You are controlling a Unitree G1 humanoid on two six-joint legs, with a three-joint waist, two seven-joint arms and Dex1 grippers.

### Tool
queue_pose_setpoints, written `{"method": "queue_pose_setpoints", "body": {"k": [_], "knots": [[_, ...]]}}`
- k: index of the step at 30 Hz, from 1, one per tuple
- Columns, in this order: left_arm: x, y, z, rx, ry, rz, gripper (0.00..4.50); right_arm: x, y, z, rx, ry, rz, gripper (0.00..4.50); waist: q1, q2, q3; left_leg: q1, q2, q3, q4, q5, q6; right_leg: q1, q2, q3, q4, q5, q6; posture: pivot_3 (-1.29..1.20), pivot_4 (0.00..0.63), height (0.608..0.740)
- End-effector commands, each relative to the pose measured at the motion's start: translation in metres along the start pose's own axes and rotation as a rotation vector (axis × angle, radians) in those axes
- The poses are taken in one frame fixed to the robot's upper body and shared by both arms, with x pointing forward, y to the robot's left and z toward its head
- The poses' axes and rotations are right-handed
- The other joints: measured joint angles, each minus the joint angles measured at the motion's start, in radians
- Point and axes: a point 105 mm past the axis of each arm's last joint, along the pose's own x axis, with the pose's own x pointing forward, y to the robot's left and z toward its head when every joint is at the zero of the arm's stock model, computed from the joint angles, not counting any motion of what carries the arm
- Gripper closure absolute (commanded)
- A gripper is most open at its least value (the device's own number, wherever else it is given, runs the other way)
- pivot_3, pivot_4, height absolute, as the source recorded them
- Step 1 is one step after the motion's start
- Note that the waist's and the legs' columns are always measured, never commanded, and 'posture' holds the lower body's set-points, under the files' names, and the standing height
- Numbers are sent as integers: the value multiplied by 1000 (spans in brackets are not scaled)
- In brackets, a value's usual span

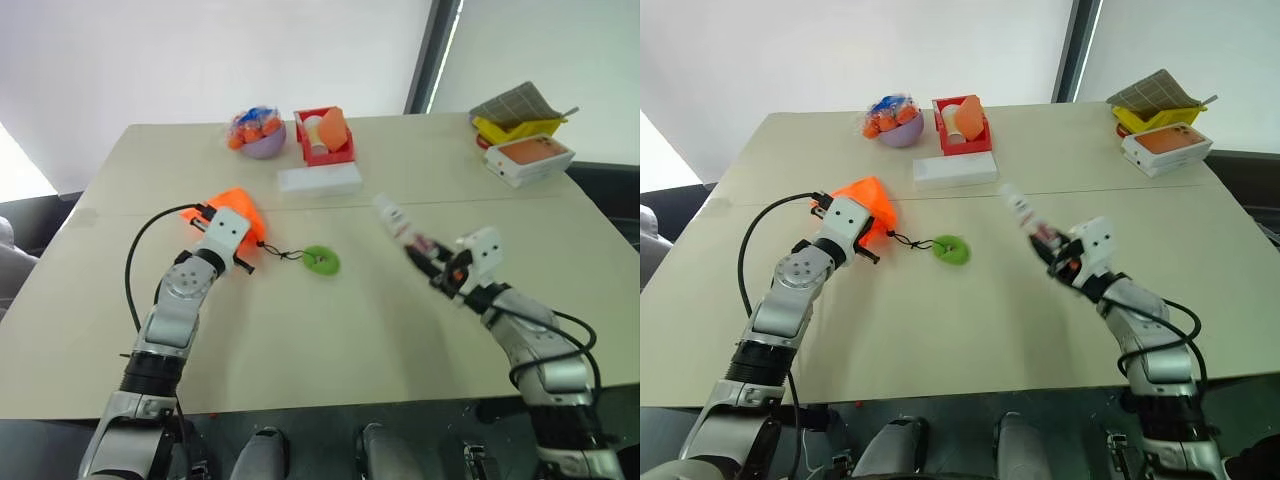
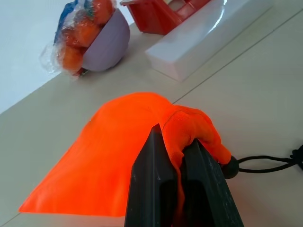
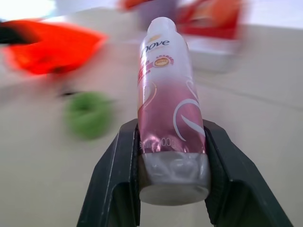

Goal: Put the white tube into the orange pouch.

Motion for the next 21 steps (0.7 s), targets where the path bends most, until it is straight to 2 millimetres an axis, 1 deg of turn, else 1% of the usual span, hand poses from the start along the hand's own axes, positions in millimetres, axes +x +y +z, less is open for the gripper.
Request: {"method": "queue_pose_setpoints", "body": {"k": [1, 3, 5, 7, 10, 16, 21], "knots": [[1, 5, 32, 7, -96, -4, 4500, 13, 27, 7, -58, 22, 122, 3430, 0, 0, 0, 0, 0, 0, 1, 0, 0, 0, 0, 0, 0, -1, -2, 0, 150, 740], [1, 2, 37, 13, -106, -20, 4500, 24, 32, 6, -74, 24, 129, 3430, 1, 0, 0, 0, 0, 0, 1, 0, 0, 0, 0, 0, 0, -1, -3, 0, 150, 740], [1, -2, 42, 12, -118, -44, 4500, 40, 31, 5, -71, 14, 97, 3430, -3, -1, 0, 0, 0, 0, 1, 0, 0, 0, 0, 0, 0, -1, -3, 0, 150, 740], [-1, -10, 48, 16, -131, -85, 4500, 56, 31, 4, -80, 14, 76, 3430, -5, -1, 0, 0, 0, 0, 1, 0, 0, -1, 0, 0, 1, -1, -4, 0, 150, 740], [-6, -22, 52, 18, -140, -142, 4500, 70, 31, 5, -80, 3, 58, 3430, -1, -1, 0, 0, 0, 0, 0, 0, 0, -1, 0, 0, 1, 1, -2, 0, 150, 740], [-16, -45, 58, 8, -150, -220, 4500, 86, 37, 8, -82, -10, 74, 3430, 0, -1, 0, -1, 0, 0, 0, 0, 0, -1, 0, 0, 0, 2, -3, 0, 150, 740], [-21, -66, 61, 2, -150, -286, 4500, 96, 46, 11, -67, -23, 94, 3430, -3, -1, 0, 0, 0, 0, 0, 0, 0, -1, 0, 0, 1, 2, -3, 0, 150, 740]]}}
